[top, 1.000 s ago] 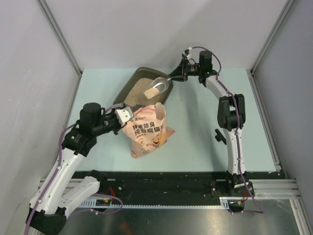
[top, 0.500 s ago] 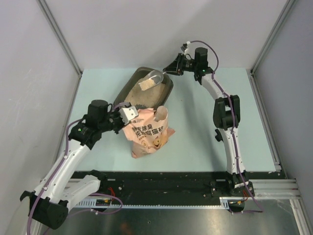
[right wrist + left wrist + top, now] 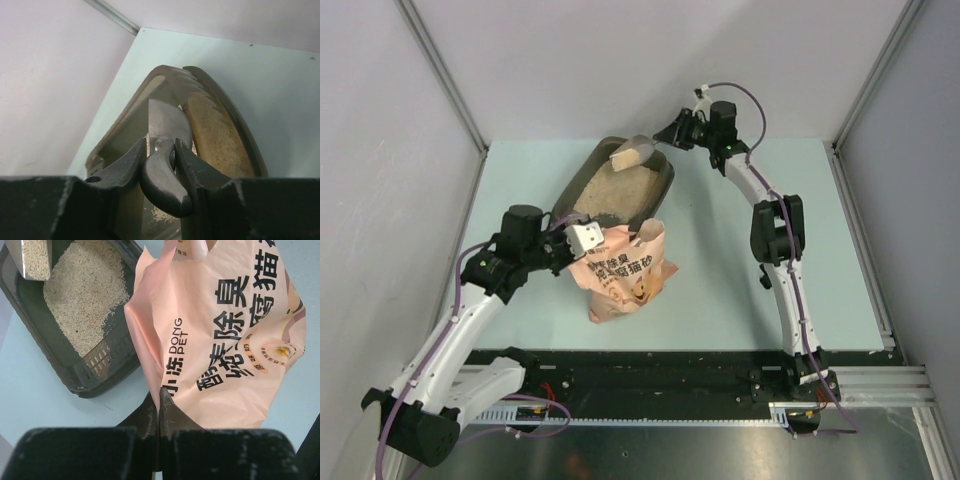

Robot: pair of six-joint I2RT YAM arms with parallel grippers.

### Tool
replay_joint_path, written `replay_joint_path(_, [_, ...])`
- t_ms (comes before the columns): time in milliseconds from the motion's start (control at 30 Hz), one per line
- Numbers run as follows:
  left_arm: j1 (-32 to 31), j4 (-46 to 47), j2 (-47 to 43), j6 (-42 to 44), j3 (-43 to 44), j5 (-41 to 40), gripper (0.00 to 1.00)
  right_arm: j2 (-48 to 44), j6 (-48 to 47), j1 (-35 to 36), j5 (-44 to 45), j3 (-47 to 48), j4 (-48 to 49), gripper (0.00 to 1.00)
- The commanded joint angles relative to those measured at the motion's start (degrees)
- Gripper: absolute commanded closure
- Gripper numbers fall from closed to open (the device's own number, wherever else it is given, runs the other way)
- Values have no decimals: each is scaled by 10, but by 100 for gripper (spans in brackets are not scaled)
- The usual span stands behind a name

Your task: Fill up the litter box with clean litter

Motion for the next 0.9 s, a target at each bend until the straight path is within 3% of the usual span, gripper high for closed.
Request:
replay_joint_path(0, [-1,-50,-13,21,8,45,100,-58,-85,33,36,-3,5,100])
replay_joint_path(267, [-1,-50,-78,42,-17,51,100,-146,-244,71,51,-77,-78,100])
replay_joint_path(467, [-1,-49,-137,67,-55,82,100,-169,-282,61,54,-48,-204,100])
replay_joint_path(567, [-1,-48,-134,59,-48,107,100,-183,-343,60,85,-33,-252,100])
replay_joint_path(700, [-1,-49,-114,28,-30,142,100,-230,-470,74,187,-66,-228,100])
replay_joint_path(867, [-1,-45,-107,20,-32,175,100,-269,-431,72,170,-73,-200,100])
